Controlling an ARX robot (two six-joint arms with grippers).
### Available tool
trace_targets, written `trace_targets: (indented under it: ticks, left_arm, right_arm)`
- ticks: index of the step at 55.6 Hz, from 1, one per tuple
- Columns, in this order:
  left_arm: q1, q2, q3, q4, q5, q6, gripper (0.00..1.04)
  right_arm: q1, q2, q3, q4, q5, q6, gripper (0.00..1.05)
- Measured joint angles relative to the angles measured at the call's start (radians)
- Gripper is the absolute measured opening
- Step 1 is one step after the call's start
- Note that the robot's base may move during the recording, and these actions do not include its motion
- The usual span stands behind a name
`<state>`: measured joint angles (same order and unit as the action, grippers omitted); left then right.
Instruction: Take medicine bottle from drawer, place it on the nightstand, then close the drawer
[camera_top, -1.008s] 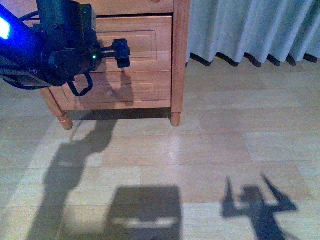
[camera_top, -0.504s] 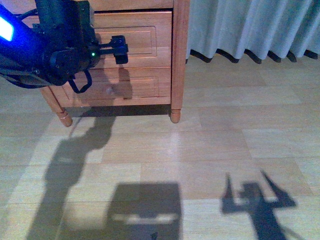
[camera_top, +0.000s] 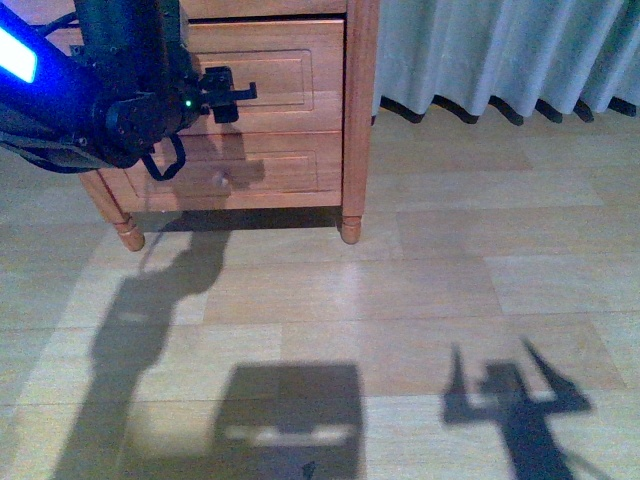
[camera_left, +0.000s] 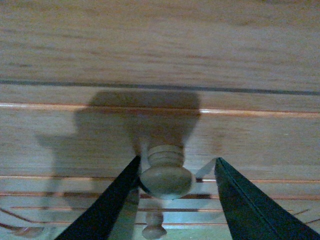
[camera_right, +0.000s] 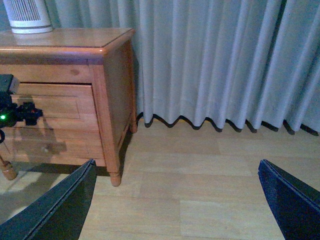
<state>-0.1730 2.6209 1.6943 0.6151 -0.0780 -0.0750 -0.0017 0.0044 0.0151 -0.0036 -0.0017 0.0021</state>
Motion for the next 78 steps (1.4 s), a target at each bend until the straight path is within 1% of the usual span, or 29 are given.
trace_targets:
  ticks: [2,5,19,29,36,58,72,74,75,78]
  left_arm:
    - [0.001,0.001,0.002,-0.002,-0.005,0.000,0.35]
    - [0.003,0.002,0.003,-0.004,-0.003,0.000,0.28]
    - [0.004,0.002,0.004,0.002,-0.006,0.000,0.27]
    - [0.004,-0.016,-0.075,0.082,-0.003,0.003,0.27]
    - [-0.003,-0.079,-0.228,0.160,-0.006,0.003,0.27]
    - [-0.047,-0.282,-0.796,0.466,-0.011,-0.027,0.27]
    - [-0.066,-0.357,-1.025,0.585,-0.015,-0.052,0.27]
    - [-0.067,-0.367,-1.046,0.594,-0.014,-0.058,0.30]
    - [-0.068,-0.372,-1.059,0.597,-0.007,-0.061,0.34]
    - [-0.069,-0.376,-1.091,0.597,0.007,-0.071,0.41]
  right_arm:
    - [0.000,0.000,0.000,0.000,0.000,0.000,0.98]
    - [0.000,0.000,0.000,0.000,0.000,0.000,0.98]
    - [0.000,0.000,0.000,0.000,0.000,0.000,0.98]
    - [0.000,0.000,0.000,0.000,0.000,0.000,0.98]
    - [0.000,0.000,0.000,0.000,0.000,0.000,0.98]
    - [0.000,0.000,0.000,0.000,0.000,0.000,0.98]
    - [0.000,0.000,0.000,0.000,0.000,0.000,0.98]
    - [0.000,0.000,0.000,0.000,0.000,0.000,0.98]
    - [0.000,0.000,0.000,0.000,0.000,0.000,0.98]
    - [0.000,0.000,0.000,0.000,0.000,0.000,0.98]
